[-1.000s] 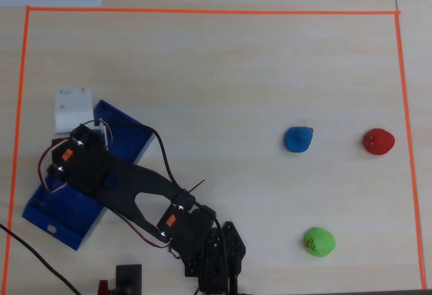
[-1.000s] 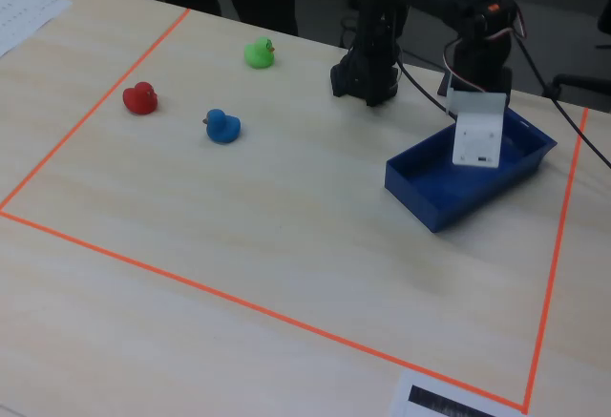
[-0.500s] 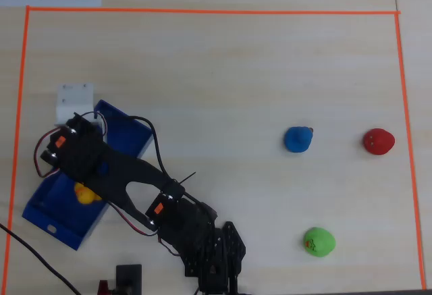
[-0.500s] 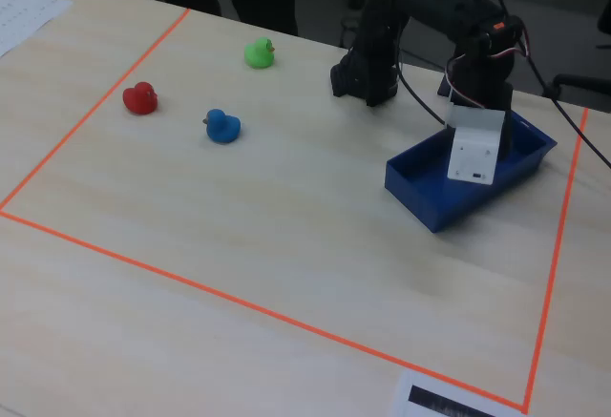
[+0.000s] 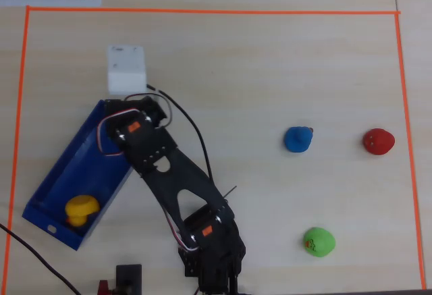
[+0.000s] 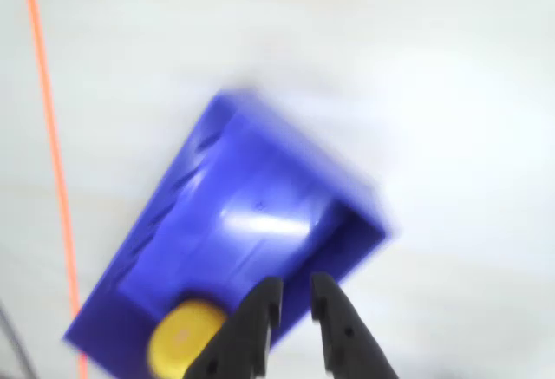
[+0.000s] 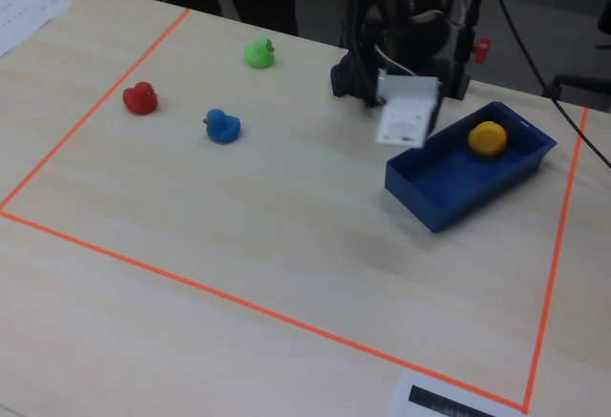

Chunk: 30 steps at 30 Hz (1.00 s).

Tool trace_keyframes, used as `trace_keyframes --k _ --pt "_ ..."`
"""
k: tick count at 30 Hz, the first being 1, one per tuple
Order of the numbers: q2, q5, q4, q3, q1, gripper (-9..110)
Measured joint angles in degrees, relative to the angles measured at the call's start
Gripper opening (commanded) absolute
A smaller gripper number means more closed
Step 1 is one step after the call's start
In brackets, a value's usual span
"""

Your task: Grasp yellow duck and put it into box.

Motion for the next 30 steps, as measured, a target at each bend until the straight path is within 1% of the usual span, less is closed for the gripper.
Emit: trace_keyframes --k 6,8,11,14,19,22,30 --pt "19.6 -11.5 -11.7 20.0 17.0 0" --pt "26.5 -15.2 -15.4 28.5 21.4 0" --pt "35.7 -17.9 -16.7 40.3 25.3 0" --pt "45.3 -18.4 -16.3 51.9 25.5 0" --pt "62.1 -18.5 -9.6 67.1 25.3 0" --pt "67.7 -18.6 -7.7 71.4 25.1 0" --pt "75.7 -19.8 -5.8 78.8 25.9 0"
